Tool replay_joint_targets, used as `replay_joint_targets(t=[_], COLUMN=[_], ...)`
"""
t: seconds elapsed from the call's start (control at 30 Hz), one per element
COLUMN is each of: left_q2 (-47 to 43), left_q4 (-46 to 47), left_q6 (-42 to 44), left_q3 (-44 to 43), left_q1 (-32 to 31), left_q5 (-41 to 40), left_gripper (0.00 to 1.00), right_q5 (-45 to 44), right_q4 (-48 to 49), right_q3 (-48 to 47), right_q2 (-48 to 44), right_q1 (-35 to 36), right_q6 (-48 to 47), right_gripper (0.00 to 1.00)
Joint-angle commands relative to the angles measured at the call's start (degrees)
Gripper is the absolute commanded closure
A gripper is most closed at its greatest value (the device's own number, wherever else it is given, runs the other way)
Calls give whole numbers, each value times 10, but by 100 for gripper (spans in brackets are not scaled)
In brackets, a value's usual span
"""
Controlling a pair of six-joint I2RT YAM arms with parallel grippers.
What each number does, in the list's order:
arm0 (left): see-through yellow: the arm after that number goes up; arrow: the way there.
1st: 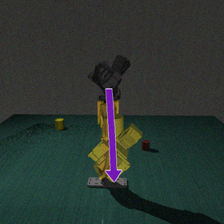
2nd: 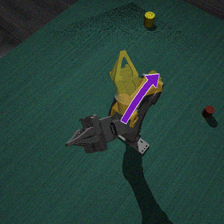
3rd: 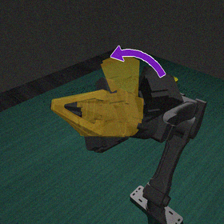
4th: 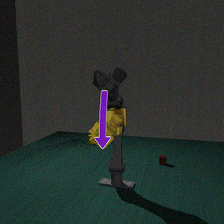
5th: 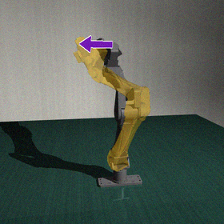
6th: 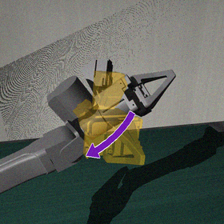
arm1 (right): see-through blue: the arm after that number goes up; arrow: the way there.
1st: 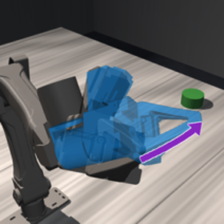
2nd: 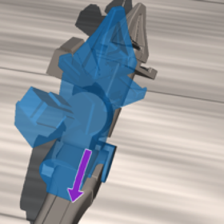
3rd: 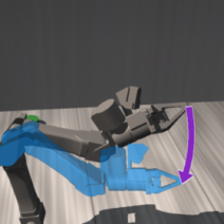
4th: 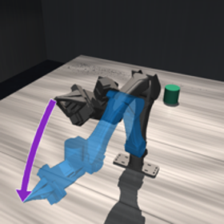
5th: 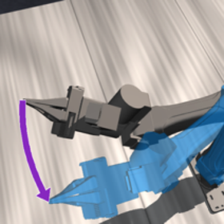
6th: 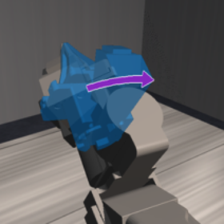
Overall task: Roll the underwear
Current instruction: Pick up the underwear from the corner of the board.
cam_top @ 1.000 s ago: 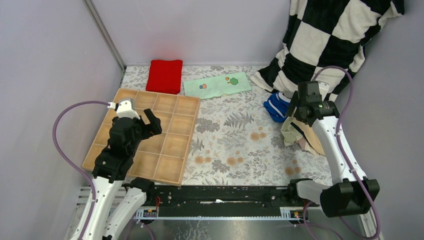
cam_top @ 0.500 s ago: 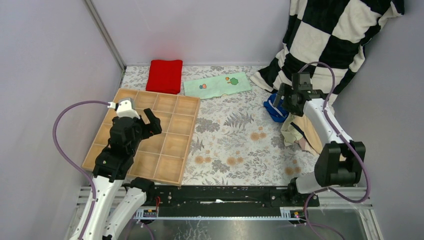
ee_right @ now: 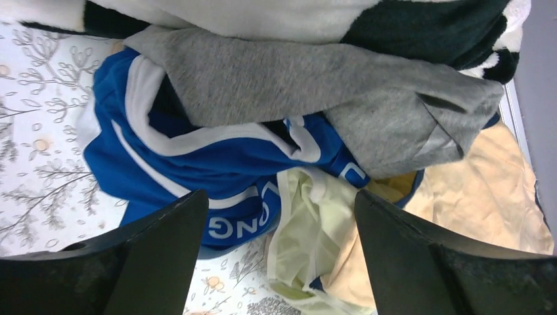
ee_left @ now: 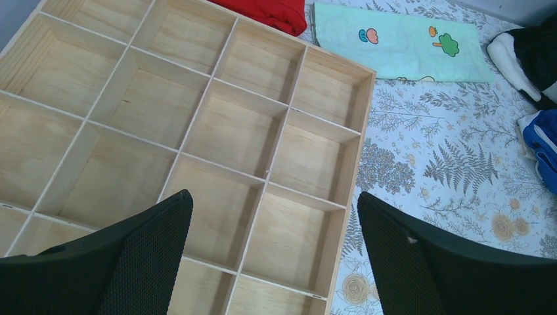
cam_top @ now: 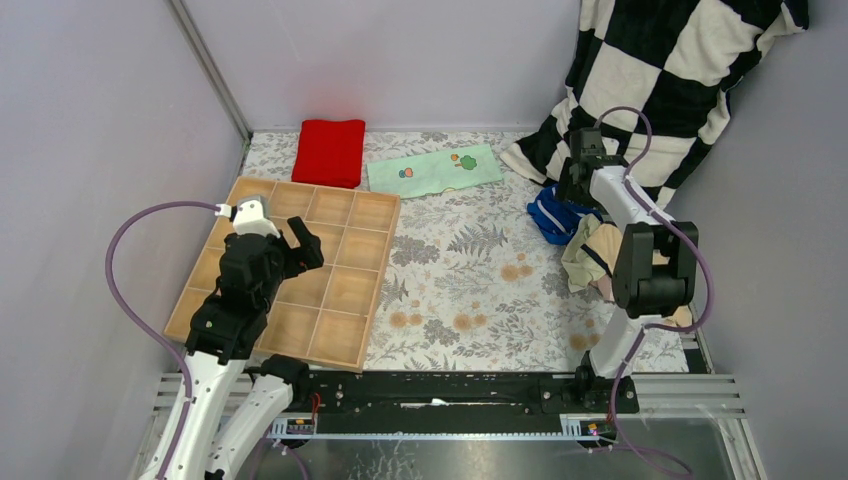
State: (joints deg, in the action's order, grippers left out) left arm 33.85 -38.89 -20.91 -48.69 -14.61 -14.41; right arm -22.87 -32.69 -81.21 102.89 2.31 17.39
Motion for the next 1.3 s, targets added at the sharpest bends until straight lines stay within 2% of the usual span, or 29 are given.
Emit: replay_joint_targets(t=[0.0,0.13,0.33,0.6,0.73,0.8,1.07,1.27], left_q2=[0,0,-1,0,0,-6,-46,-54], left_q4=[22,23,23,22,27,28,35,43], left_q6=[-1,-1,-1,-2,5,15,26,32], left_q3=[6,6,6,6,7,5,6,13], left_q1=[3,3,3,3,3,3,15,22], left_q5=[-5,-4,-4,-9,8,26,41,58], left_gripper=[1,1,1,1,1,1,1,1], right_q5=[-13,-19,-7,8,43,56,113,90], right_q4=[24,16,21,22,17,24,-11,-51], right_q3=[-35,-61,-83,-89,-87,-79,-100,-107], right_q2=[29,66,93,99,57,16,-125,-209], right_q1=[-9,-18,-20,-20,-20,-20,-4,105], right_q6=[-54,-63,-60,-62,-54,-46,-37,-30], right_gripper=[13,17,33,68,92,100,100,100])
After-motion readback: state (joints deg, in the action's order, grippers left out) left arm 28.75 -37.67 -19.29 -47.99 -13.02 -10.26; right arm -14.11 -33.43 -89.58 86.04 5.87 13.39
